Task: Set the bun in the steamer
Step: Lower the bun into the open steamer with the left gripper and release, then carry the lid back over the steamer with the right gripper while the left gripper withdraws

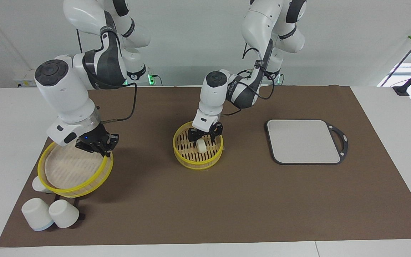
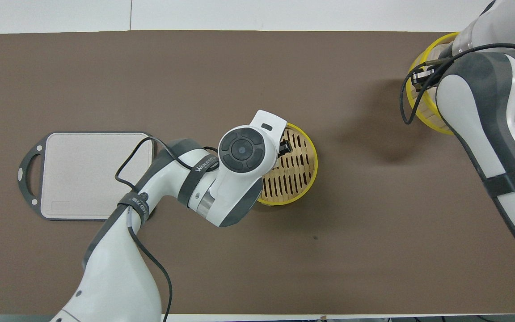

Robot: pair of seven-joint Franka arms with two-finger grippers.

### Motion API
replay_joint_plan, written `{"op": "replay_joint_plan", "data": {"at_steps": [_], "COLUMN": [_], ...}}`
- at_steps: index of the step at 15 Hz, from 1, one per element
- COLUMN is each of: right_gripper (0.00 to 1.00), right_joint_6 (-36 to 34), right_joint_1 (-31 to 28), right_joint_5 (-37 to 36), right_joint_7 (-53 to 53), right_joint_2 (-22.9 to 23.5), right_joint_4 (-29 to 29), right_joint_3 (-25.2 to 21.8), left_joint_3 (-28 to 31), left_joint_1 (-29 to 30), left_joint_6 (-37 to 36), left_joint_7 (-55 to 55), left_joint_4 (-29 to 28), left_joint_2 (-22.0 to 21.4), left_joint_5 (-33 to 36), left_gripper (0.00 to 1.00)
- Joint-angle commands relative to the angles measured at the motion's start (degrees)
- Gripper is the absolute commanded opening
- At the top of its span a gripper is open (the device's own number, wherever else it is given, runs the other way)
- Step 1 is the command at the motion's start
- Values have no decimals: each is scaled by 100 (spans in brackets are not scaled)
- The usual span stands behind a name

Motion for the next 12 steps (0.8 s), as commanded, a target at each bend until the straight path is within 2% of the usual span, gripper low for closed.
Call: {"op": "replay_joint_plan", "data": {"at_steps": [1,3,4,8,10,12], "right_gripper": [0,0,0,0,0,0], "right_joint_6": [196,187,187,450,661,662], "right_joint_1": [-36,60,200,1403,2105,2695], "right_joint_5": [92,171,215,110,-143,-390], "right_joint_7": [-30,118,563,2575,3542,4395], "right_joint_2": [-240,-249,-249,-206,-100,189], "right_joint_4": [-299,-299,-299,-334,-326,-177], "right_joint_3": [23,23,49,32,23,23], "left_joint_3": [-7,1,1,28,28,28], "left_joint_1": [718,1351,1728,2985,3356,3480], "left_joint_6": [-1189,-1841,-2122,-3239,-3539,-3750], "left_joint_7": [510,1292,1792,3840,4519,4916], "left_joint_4": [-126,-108,-91,242,261,234], "left_joint_2": [-939,-1344,-1529,-1952,-2162,-2286], "left_joint_5": [128,128,128,136,136,145], "left_gripper": [100,100,100,100,100,100]}}
